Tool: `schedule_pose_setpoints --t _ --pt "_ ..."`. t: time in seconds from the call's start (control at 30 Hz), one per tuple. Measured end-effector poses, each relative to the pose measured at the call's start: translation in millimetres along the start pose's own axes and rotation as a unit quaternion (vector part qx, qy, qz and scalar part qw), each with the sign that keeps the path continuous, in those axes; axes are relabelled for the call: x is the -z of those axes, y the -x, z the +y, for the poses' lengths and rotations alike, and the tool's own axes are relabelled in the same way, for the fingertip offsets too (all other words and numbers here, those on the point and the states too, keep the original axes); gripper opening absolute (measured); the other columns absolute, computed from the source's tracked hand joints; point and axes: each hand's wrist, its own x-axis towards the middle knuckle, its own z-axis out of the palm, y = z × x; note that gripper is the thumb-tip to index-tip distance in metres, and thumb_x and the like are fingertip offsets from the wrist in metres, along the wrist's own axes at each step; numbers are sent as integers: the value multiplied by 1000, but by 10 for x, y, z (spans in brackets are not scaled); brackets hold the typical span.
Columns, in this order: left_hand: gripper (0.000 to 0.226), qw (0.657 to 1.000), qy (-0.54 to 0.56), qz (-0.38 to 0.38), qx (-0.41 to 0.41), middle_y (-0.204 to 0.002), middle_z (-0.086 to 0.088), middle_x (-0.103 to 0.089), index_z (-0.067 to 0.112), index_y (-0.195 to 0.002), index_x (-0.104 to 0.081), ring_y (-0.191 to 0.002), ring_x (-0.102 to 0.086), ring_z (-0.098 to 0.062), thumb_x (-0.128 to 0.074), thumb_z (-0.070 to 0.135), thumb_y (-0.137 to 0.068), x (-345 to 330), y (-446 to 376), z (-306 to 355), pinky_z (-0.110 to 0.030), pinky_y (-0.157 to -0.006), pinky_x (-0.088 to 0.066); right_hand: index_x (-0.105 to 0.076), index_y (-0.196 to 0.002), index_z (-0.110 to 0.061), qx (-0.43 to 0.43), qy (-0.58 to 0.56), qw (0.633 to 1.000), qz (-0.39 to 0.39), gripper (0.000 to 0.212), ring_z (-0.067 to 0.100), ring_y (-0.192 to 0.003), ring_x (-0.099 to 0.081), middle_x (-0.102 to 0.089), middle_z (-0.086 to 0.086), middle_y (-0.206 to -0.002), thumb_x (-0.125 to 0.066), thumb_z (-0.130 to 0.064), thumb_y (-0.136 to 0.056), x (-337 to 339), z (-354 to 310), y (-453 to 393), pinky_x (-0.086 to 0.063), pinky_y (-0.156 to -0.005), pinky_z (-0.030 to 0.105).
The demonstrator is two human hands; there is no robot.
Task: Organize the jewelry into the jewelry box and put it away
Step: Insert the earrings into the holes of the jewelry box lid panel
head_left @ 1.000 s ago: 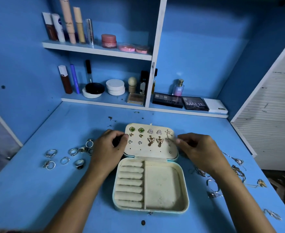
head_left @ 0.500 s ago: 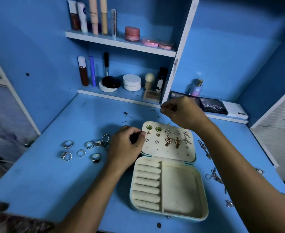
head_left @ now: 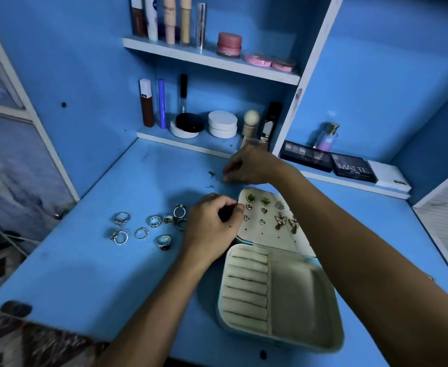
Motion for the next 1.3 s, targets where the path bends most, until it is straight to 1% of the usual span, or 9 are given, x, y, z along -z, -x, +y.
schedule_pose_setpoints --t 0.1,0.2,0.33,0.47,0.73,0.87,1.0,1.17,1.3 --pt "7 1000 -2 2 -1 -77 9 -66 19 -79 -73 -74 -58 -4 -71 22 -85 -2 -7 1 -5 -65 -38 -80 -98 -21 7 11 1000 -3 23 7 -91 -68 -75 -10 -95 -84 -32 -78 -19 -41 -20 -55 -85 26" --pt "7 1000 -1 -1 -1 -78 8 -67 18 -81 -74 -74 -59 -5 -71 22 -85 -3 -11 -2 -10 -66 -42 -81 -97 -20 6 4 1000 -10 22 5 -85 -66 -76 -8 -95 -84 -30 -78 -39 -46 -50 -53 -75 18" --pt "8 1000 -2 -5 0 -78 9 -66 18 -81 -74 -75 -59 -4 -71 23 -86 0 -12 -10 -10 -65 -41 -81 -97 -17 9 8 1000 -4 17 1 -78 -60 -76 -5 -95 -81 -25 -82 -72 -54 -81 -38 -57 0" --pt "7 1000 -3 0 -4 -75 10 -64 18 -79 -73 -74 -58 -1 -71 21 -85 -4 -16 -7 -4 -63 -36 -81 -98 -18 7 8 1000 4 15 2 -83 -60 -76 -5 -96 -79 -23 -84 -84 -49 -89 -37 -55 0" --pt "7 1000 -5 6 -10 -76 9 -66 17 -79 -74 -74 -59 -4 -72 22 -85 -8 -9 -12 -7 -64 -40 -79 -91 -15 4 -6 999 37 8 7 -84 -63 -75 -3 -92 -76 -18 -85 -87 28 -1 -47 -73 19" --pt "8 1000 -8 14 -17 -76 8 -68 16 -79 -74 -74 -60 -6 -73 21 -85 -17 -7 -14 -9 -66 -42 -78 -88 -11 -15 -45 996 79 8 6 -72 -63 -70 -4 -81 -71 -10 -85 2 134 137 -46 -62 10" --pt "9 1000 -3 11 -17 -76 8 -67 15 -79 -73 -75 -61 -6 -72 20 -86 -5 0 -10 -14 -68 -44 -78 -82 -10 -40 -111 985 125 10 -6 -61 -60 -67 -15 -64 -70 -4 -84 93 249 301 -49 -59 10" --pt "9 1000 -3 7 -16 -77 8 -68 13 -80 -74 -76 -62 -6 -72 19 -87 13 8 6 -17 -70 -47 -73 -77 -20 -56 -187 964 180 15 8 -67 -67 -70 -9 -71 -75 -7 -83 162 389 551 -55 -68 22" --pt "8 1000 -6 2 -11 -79 9 -68 13 -82 -74 -79 -61 -4 -71 19 -87 19 12 24 -16 -71 -46 -71 -75 -22 -78 -278 930 228 19 19 -73 -70 -74 2 -76 -75 -6 -83 192 484 831 -62 -78 38"
